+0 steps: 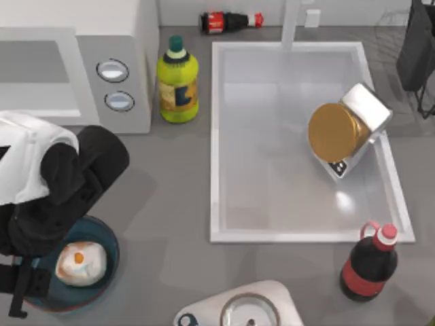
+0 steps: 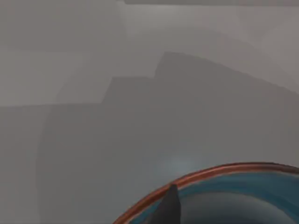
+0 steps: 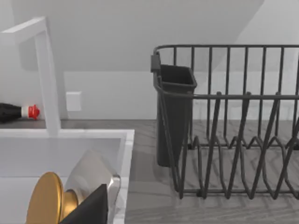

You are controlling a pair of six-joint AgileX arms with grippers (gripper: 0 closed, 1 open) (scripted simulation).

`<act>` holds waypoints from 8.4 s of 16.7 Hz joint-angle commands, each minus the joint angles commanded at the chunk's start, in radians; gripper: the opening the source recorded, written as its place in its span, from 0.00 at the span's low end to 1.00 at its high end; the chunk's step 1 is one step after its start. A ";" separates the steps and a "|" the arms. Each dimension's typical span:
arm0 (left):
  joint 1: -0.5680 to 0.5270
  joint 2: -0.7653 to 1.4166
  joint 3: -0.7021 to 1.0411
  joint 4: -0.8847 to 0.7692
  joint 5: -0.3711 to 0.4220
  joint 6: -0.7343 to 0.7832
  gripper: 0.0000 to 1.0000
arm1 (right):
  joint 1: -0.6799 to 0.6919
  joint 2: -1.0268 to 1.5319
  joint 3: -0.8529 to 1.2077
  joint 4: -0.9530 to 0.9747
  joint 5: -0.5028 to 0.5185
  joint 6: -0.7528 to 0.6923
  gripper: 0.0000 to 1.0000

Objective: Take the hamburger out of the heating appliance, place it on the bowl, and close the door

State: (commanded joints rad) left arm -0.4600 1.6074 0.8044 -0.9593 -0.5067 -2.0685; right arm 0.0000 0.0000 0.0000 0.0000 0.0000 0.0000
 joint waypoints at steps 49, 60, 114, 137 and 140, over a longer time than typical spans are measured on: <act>0.476 -1.606 -0.809 0.965 0.523 2.068 0.00 | 0.000 0.000 0.000 0.000 0.000 0.000 1.00; 0.816 -1.588 -0.879 1.053 0.863 2.069 0.00 | 0.000 0.000 0.000 0.000 0.000 0.000 1.00; 1.512 0.157 0.594 0.193 1.180 2.995 0.00 | 0.000 0.000 0.000 0.000 0.000 0.000 1.00; 1.473 0.199 0.258 0.615 1.158 2.978 0.00 | 0.000 0.000 0.000 0.000 0.000 0.000 1.00; 1.410 0.075 0.127 0.681 1.127 2.926 0.00 | 0.000 0.000 0.000 0.000 0.000 0.000 1.00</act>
State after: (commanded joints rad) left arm 0.9495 1.6829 0.9313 -0.2786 0.6205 0.8571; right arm 0.0000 0.0000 0.0000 0.0000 0.0000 0.0000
